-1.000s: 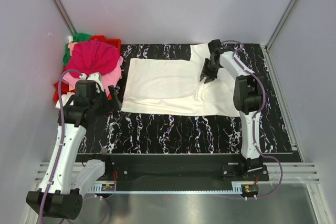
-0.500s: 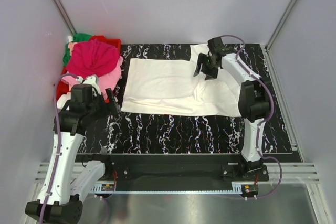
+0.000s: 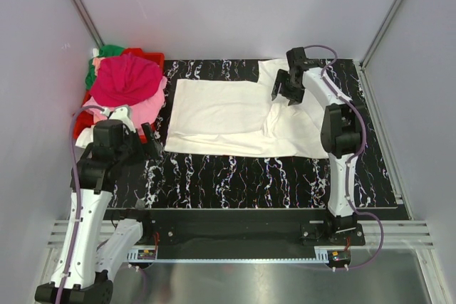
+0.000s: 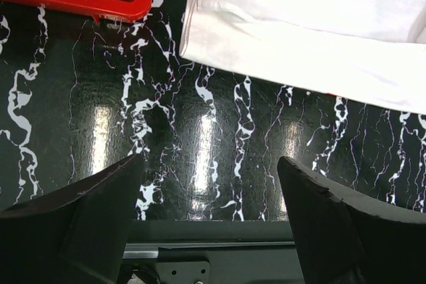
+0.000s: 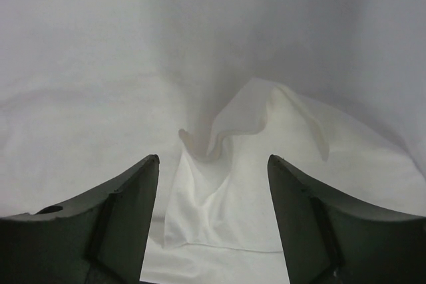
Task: Fold and stack the t-shirts
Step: Fold the tshirt
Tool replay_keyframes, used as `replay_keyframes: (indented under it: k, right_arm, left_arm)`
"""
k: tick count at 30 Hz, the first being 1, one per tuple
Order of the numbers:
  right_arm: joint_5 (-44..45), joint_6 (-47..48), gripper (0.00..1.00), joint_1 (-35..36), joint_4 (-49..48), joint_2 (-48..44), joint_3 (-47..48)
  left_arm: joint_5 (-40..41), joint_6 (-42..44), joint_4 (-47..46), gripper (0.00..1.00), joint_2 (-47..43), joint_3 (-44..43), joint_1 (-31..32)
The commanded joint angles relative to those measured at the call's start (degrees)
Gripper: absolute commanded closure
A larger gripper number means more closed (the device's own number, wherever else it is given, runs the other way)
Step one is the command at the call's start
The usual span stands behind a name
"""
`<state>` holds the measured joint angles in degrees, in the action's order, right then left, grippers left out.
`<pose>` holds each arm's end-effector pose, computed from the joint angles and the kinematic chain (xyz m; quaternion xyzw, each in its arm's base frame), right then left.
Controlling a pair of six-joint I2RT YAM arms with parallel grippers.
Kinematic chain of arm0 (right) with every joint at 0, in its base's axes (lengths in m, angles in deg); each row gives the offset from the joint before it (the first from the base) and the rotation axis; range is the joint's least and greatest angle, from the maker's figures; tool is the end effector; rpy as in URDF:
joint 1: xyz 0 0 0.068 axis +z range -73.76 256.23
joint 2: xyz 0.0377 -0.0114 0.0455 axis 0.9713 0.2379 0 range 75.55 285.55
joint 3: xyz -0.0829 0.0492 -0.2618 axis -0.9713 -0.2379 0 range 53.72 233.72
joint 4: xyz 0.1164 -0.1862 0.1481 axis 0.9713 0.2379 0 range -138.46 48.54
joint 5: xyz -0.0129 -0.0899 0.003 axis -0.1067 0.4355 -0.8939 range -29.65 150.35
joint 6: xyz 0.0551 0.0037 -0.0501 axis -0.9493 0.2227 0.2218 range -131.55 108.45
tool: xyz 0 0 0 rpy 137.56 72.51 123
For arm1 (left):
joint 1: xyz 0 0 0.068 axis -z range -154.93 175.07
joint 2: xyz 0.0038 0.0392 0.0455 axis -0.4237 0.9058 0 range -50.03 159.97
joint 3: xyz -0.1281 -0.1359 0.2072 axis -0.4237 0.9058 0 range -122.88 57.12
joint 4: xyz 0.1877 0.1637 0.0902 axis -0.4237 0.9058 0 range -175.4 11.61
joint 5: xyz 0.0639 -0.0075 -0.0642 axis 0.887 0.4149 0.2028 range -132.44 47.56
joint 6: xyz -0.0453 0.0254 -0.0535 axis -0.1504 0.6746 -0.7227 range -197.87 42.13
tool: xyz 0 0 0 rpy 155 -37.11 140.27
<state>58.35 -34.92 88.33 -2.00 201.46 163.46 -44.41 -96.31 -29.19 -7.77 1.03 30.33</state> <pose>0.4854 0.1062 0.1995 0.0914 0.9672 0.0882 0.2201 0.1472 -0.0158 0.3210 -0.0981 0.9095 -0.0984 0.3919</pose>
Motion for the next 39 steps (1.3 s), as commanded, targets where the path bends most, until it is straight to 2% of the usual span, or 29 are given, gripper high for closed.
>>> replay_keyframes:
  k: [1, 7, 11, 12, 14, 15, 16, 22, 28, 29, 30, 31, 32, 35, 39]
  right_arm:
    - [1.7, -0.4, 0.26, 0.5, 4.3, 4.2, 8.5]
    - [3.3, 0.5, 0.3, 2.1, 7.0, 8.9, 14.5]
    - [3.1, 0.8, 0.51, 2.5, 6.4, 9.3, 12.9]
    - [2.9, 0.9, 0.65, 2.6, 5.6, 8.7, 12.3]
    - [2.9, 1.1, 0.8, 2.5, 4.5, 8.0, 10.5]
    - [2.8, 1.1, 0.96, 2.6, 4.2, 7.2, 9.9]
    - [2.5, 1.3, 1.0, 2.6, 3.6, 6.6, 8.8]
    - [-1.8, 1.4, 1.0, 2.7, -3.9, 2.6, 4.8]
    - [-2.7, 0.9, 1.0, 3.6, -5.6, 6.8, 9.2]
    - [-3.1, 1.1, 0.95, 3.7, -5.8, 7.6, 10.0]
    - [-2.9, 1.1, 0.78, 3.9, -5.9, 9.2, 10.8]
    - [-3.3, 1.3, 0.6, 4.1, -5.7, 10.0, 12.3]
    - [-4.5, 1.6, 0.32, 4.0, -5.6, 10.6, 13.0]
    - [-3.5, 3.3, 0.18, 4.2, -4.7, 11.5, 14.9]
    - [4.3, 4.8, 0.12, 3.8, -6.6, 4.1, 6.8]
  left_arm:
    - [0.1, 0.2, -2.6, 0.12, -1.1, -0.2, -0.2]
    - [0.2, 0.2, -2.5, 0.12, -1.5, -0.2, -0.1]
    - [0.1, 0.1, -2.6, 0.12, -1.6, -0.2, -0.1]
    - [0.1, 0.1, -2.6, 0.12, -1.6, -0.2, -0.1]
    - [0.2, 0.1, -2.6, 0.12, -1.6, -0.2, -0.1]
    - [0.2, 0.1, -2.6, 0.12, -1.6, -0.2, -0.1]
    - [0.4, 0.1, -2.5, 0.12, -1.7, -0.2, -0.1]
    - [0.4, 0.0, -2.6, 0.12, -1.7, -0.2, -0.1]
    - [0.6, -0.1, -2.6, 0.12, -1.8, -0.2, -0.2]
    - [0.7, -0.1, -2.5, 0.12, -1.8, -0.2, -0.1]
    - [0.7, -0.1, -2.5, 0.12, -1.7, -0.2, -0.1]
    - [0.7, -0.2, -2.5, 0.12, -1.7, -0.2, -0.1]
    - [0.8, -0.2, -2.4, 0.12, -1.8, -0.2, -0.2]
    - [0.8, -0.2, -2.4, 0.12, -1.9, -0.2, -0.1]
    - [1.0, -0.3, -2.4, 0.12, -1.9, -0.2, -0.2]
